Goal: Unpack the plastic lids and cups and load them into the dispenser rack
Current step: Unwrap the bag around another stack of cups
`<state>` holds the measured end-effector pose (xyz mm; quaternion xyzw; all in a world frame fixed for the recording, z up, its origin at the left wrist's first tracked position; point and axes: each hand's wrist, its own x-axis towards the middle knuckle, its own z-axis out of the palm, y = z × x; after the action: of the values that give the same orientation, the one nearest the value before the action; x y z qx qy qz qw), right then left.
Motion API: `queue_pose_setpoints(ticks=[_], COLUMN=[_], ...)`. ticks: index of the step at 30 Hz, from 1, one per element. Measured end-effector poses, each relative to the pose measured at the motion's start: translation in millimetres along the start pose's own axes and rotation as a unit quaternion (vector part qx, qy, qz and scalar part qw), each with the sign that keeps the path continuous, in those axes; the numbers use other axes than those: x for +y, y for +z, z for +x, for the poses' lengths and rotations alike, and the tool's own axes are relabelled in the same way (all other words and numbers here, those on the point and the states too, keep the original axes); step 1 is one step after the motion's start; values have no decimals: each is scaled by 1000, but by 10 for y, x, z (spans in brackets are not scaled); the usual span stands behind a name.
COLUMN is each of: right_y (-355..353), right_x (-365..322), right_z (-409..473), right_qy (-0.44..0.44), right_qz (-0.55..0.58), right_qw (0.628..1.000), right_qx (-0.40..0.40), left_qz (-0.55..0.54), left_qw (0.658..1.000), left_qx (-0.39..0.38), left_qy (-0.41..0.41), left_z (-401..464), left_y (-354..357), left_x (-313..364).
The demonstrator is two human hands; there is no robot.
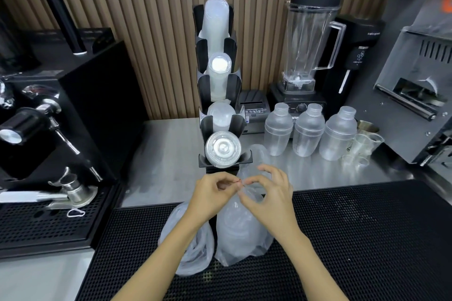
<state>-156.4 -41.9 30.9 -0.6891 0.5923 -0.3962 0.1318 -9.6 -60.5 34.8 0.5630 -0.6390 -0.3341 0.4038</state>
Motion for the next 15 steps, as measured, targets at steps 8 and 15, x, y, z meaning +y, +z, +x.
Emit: queue_pose_setpoints(ticks=[8,15], right_y=[107,41], right_x=[-5,-50], right_z=[-39,145], right_qy=[-30,34], right_qz=[-83,-18], right_qw=[994,999], right_qx=[72,0], left_qz=[-80,147], left_qw=[995,970], left_qx=[41,56], left_qy=[-51,187], left_z=[-86,-303], left_y=[53,167], left_x=[24,-81])
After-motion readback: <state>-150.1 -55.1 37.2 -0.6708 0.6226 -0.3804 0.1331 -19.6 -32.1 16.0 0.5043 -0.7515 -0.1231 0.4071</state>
